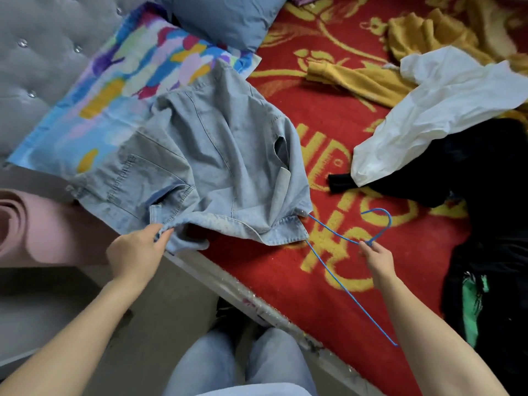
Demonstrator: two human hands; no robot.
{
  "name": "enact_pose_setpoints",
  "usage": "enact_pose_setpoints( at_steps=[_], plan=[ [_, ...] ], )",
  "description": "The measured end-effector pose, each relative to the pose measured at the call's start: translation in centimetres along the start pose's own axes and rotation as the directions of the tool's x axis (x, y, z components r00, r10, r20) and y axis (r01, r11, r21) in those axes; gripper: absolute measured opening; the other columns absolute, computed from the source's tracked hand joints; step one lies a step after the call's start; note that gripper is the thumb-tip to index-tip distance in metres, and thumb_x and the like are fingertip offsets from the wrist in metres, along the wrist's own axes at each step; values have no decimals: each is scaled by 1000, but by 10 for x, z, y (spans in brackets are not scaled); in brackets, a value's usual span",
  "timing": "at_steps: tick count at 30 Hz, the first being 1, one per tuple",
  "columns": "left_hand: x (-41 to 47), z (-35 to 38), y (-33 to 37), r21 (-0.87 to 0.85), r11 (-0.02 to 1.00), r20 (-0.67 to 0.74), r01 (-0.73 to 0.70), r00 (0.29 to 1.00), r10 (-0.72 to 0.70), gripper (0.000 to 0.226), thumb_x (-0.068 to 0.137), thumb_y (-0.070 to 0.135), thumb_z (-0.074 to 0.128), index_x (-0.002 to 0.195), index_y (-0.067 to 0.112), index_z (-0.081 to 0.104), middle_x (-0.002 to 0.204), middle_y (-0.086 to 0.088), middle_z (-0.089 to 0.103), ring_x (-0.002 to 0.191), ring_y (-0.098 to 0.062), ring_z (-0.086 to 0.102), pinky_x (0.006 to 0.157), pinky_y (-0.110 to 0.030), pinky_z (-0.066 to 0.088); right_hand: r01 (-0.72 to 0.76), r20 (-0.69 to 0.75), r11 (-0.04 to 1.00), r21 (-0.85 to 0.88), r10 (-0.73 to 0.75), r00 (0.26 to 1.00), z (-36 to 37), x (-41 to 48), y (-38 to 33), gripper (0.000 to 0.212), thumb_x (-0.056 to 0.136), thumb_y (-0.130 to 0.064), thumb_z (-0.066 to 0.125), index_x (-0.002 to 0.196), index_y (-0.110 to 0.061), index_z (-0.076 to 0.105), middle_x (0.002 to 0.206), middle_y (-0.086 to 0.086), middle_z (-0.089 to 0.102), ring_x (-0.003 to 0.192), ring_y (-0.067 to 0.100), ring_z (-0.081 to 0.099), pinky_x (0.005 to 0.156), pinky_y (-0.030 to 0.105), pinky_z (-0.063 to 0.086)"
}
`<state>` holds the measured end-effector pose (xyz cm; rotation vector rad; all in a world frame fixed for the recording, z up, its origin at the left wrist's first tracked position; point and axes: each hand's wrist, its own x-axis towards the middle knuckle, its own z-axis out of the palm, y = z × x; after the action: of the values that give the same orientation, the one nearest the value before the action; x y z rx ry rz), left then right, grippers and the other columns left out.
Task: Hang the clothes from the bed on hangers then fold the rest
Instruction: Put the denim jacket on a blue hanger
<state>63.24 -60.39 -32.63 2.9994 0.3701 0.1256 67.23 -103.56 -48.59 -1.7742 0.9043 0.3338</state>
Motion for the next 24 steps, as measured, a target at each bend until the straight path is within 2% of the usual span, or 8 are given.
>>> enact_pose_setpoints(
  at_steps=[2, 4, 8, 10, 13, 17, 22, 24],
  plan=[
    [6, -8, 0, 12, 996, -14, -89, 996, 89, 18, 73, 10, 79, 63, 1, 67, 39, -17, 50, 33, -33, 50, 42, -26, 36, 103, 15, 993, -52, -103, 995, -4, -15, -28, 17, 90, -8, 59, 74, -12, 64, 61, 2, 47, 49, 6, 42, 47, 16, 34],
    [19, -22, 0, 13, 991, -48, -131, 990, 131, 19, 71, 8, 80, 61, 0, 65, 40, -20, 51, 33, -34, 51, 42, -30, 39, 212, 25, 952, -220, -212, 977, -10, -32, -59, 10, 90, -20, 61, 90, -15, 70, 71, 2, 56, 69, 15, 49, 65, 28, 39],
    [56, -58, -1, -9, 984, -103, -178, 979, 176, 19, 75, 4, 76, 66, -3, 62, 47, -25, 54, 40, -39, 54, 44, -36, 42, 362, -1, 820, -443, -404, 915, -22, -72, -119, 14, 90, -30, 59, 90, -21, 69, 73, 5, 61, 76, 21, 56, 68, 33, 39],
    [78, -79, 0, -24, 978, -164, -207, 966, 201, 16, 80, 6, 71, 70, -4, 62, 54, -28, 57, 47, -42, 57, 47, -37, 40, 464, -17, 796, -389, -510, 860, -24, -95, -153, 19, 90, -23, 60, 87, -6, 69, 64, 7, 51, 66, 20, 48, 62, 33, 33],
    [101, -114, 5, -26, 955, -297, -294, 915, 273, 16, 75, 5, 76, 66, -3, 64, 50, -27, 56, 42, -41, 56, 46, -33, 38, 623, -63, 772, -127, -633, 772, -30, -142, -205, 21, 89, -9, 61, 80, 10, 64, 55, 3, 42, 53, 5, 35, 55, 27, 29],
    [124, -159, 18, 95, 881, -401, -463, 792, 460, 12, 71, 12, 67, 63, 2, 68, 44, -20, 54, 34, -34, 53, 40, -34, 45, 726, 120, 687, 35, -724, 679, -30, -204, -260, 12, 87, 0, 60, 80, -6, 68, 41, -15, 42, 43, -2, 37, 45, 9, 27],
    [146, -210, 33, 246, 819, -487, -518, 664, 567, 20, 71, 13, 54, 53, 9, 60, 40, -12, 50, 31, -27, 49, 37, -23, 39, 773, 221, 623, -123, -742, 633, -16, -238, -288, 13, 87, -10, 64, 78, -17, 69, 40, -15, 38, 39, 1, 32, 43, 11, 24],
    [148, -226, 43, 286, 805, -519, -519, 622, 586, 15, 64, 10, 60, 50, 11, 56, 39, -9, 49, 29, -25, 48, 37, -18, 33, 768, 197, 607, -205, -743, 639, -6, -242, -293, 13, 88, -17, 64, 76, -19, 68, 47, -12, 40, 48, 7, 37, 52, 24, 29]
  ],
)
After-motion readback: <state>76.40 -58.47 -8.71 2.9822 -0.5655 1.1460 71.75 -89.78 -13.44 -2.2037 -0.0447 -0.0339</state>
